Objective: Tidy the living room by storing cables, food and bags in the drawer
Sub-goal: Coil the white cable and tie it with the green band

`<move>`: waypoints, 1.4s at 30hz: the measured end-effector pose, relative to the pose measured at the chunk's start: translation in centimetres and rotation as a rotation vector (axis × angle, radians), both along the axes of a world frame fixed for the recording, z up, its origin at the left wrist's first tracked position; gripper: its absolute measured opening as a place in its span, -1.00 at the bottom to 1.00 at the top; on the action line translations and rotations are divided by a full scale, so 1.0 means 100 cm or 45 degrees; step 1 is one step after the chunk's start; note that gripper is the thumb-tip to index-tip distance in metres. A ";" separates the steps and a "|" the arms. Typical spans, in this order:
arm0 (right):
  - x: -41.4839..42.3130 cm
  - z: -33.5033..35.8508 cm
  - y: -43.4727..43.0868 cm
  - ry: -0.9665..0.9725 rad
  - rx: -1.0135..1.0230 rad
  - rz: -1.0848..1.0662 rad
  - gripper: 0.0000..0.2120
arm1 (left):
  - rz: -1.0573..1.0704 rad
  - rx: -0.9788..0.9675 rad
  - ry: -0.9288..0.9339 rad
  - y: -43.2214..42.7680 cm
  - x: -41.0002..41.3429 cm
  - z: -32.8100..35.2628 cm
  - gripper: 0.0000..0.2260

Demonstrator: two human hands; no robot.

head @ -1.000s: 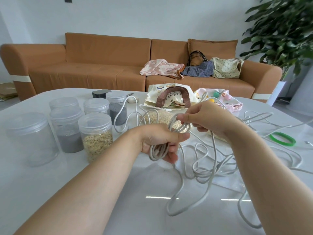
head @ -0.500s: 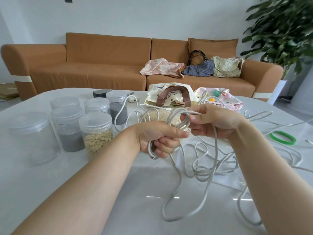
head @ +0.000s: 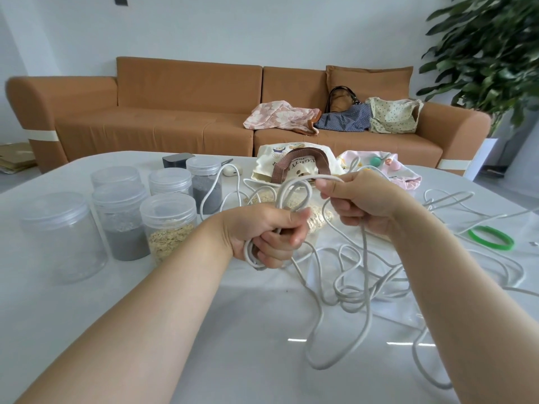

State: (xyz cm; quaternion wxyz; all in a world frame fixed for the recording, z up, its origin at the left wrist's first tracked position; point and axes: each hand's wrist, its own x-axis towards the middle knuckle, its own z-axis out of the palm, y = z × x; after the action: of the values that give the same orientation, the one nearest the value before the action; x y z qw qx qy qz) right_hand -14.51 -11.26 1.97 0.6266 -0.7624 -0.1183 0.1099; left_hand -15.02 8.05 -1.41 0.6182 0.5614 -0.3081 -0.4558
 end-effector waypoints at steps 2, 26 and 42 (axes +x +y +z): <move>0.002 -0.002 -0.007 0.181 0.179 0.124 -0.74 | -0.097 -0.146 0.104 0.002 0.002 -0.003 -0.69; -0.001 -0.004 0.014 -0.071 -0.058 -0.187 -0.73 | 1.191 -0.433 0.017 -0.022 0.002 -0.005 -0.70; -0.010 -0.006 0.026 0.036 -0.253 0.130 -0.85 | 1.496 -0.371 -0.044 -0.029 0.008 -0.004 -0.56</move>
State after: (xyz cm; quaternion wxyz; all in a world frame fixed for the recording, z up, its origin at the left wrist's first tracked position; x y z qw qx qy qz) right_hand -15.47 -8.69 1.38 0.5432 -0.8121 -0.1367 0.1636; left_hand -14.27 5.17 -1.82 0.8319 0.5545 -0.0160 0.0179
